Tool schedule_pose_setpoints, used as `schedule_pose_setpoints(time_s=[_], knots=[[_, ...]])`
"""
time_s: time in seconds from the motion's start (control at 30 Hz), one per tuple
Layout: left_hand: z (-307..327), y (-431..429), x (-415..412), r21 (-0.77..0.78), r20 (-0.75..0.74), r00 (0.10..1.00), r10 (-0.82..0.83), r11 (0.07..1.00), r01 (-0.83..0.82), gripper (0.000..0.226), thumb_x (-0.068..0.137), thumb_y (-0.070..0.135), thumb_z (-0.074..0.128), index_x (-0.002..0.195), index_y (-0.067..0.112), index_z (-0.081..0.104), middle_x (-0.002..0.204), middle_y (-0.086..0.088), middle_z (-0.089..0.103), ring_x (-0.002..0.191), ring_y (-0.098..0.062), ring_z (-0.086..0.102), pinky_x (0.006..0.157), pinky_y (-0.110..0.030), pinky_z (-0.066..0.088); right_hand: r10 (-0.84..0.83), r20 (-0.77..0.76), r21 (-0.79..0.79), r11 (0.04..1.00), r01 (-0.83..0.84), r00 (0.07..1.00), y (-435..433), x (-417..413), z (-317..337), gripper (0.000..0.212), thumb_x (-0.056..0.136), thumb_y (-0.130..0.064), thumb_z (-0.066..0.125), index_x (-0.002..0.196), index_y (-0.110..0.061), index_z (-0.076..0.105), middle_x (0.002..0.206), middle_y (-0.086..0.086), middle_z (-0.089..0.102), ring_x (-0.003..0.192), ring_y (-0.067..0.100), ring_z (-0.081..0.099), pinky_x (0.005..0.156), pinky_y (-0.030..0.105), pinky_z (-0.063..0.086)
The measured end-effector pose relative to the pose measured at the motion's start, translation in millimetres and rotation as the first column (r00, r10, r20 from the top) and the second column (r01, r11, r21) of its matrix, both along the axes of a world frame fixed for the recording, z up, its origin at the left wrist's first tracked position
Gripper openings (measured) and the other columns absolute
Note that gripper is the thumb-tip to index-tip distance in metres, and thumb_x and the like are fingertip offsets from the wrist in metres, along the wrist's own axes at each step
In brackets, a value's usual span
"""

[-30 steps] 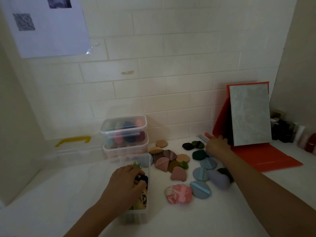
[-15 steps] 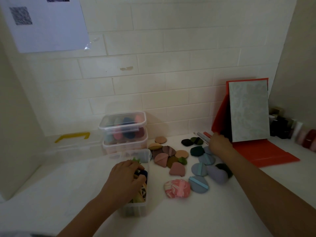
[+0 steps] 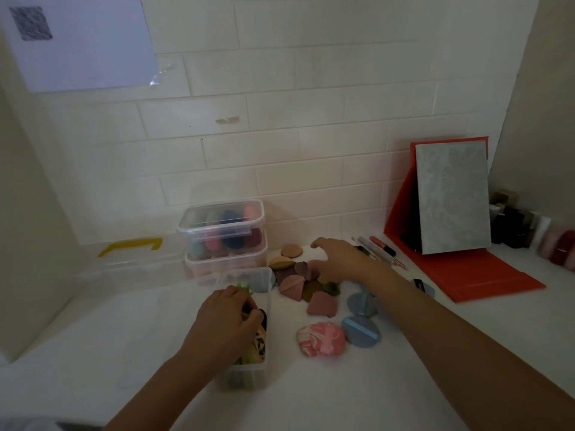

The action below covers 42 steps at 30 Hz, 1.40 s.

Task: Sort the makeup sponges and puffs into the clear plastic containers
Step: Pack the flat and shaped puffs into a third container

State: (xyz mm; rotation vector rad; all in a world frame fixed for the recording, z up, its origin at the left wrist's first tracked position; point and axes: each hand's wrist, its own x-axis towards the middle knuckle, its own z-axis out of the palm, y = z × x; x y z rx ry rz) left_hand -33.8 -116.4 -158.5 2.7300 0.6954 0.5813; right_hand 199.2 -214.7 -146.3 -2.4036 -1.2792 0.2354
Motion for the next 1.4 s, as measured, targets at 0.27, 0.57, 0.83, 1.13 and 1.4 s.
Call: schedule_pose_setpoints(time_s=[0.27, 0.57, 0.83, 1.13, 1.4], knots=[[-3.8, 0.3, -4.5, 0.059, -0.005, 0.998, 0.064, 0.996, -0.063, 0.026, 0.094, 0.040, 0.035, 0.092, 0.026, 0.057, 0.094, 0.007, 0.053, 0.088, -0.011, 0.046, 0.085, -0.024, 0.036, 0.197, -0.219, 0.029, 0.980, -0.196, 0.956, 37.0, -26.0, -22.5, 0.066, 0.078, -0.029, 0.072, 0.136, -0.031, 0.041, 0.128, 0.003, 0.048, 0.104, 0.018, 0.057, 0.084, 0.024, 0.052], [-2.5, -1.2, -5.5, 0.009, -0.026, 0.993, 0.113, 0.994, -0.112, 0.029, 0.094, 0.044, 0.035, 0.103, 0.027, 0.057, 0.100, 0.009, 0.050, 0.093, -0.010, 0.046, 0.088, -0.025, 0.040, 0.130, -0.024, 0.123, 0.984, -0.126, 0.991, 1.1, -14.1, -13.6, 0.035, 0.088, -0.023, 0.064, 0.120, -0.013, 0.055, 0.082, -0.010, 0.042, 0.086, 0.012, 0.045, 0.053, 0.006, 0.033], [-0.2, -1.6, -6.8, -0.025, -0.004, 0.995, 0.103, 0.994, -0.103, 0.029, 0.094, 0.040, 0.040, 0.106, 0.023, 0.060, 0.108, 0.004, 0.055, 0.095, -0.011, 0.046, 0.087, -0.024, 0.038, 0.149, -0.020, -0.009, 0.989, -0.149, 0.989, -14.4, -6.2, -8.2, 0.024, 0.093, -0.020, 0.056, 0.116, -0.012, 0.058, 0.113, 0.005, 0.062, 0.092, 0.012, 0.051, 0.058, 0.011, 0.032], [4.6, -4.4, -8.7, -0.048, -0.052, 0.995, 0.080, 0.995, -0.082, 0.025, 0.092, 0.040, 0.044, 0.100, 0.024, 0.062, 0.105, 0.002, 0.056, 0.095, -0.014, 0.049, 0.087, -0.029, 0.042, 0.069, -0.087, -0.070, 0.995, -0.076, 0.994, -57.4, 5.2, 11.5, 0.048, 0.091, -0.021, 0.058, 0.137, -0.027, 0.043, 0.104, -0.016, 0.055, 0.097, -0.001, 0.052, 0.086, 0.013, 0.040], [4.8, -5.1, -9.3, -0.073, -0.084, 0.993, 0.089, 0.993, -0.095, 0.024, 0.091, 0.041, 0.045, 0.097, 0.025, 0.062, 0.107, 0.002, 0.056, 0.096, -0.016, 0.050, 0.089, -0.031, 0.043, 0.198, 0.208, 0.043, 0.977, -0.211, 0.958, -72.3, -32.2, 20.3, 0.022, 0.092, -0.020, 0.057, 0.110, -0.029, 0.066, 0.088, -0.024, 0.051, 0.075, -0.014, 0.045, 0.084, 0.004, 0.029]])
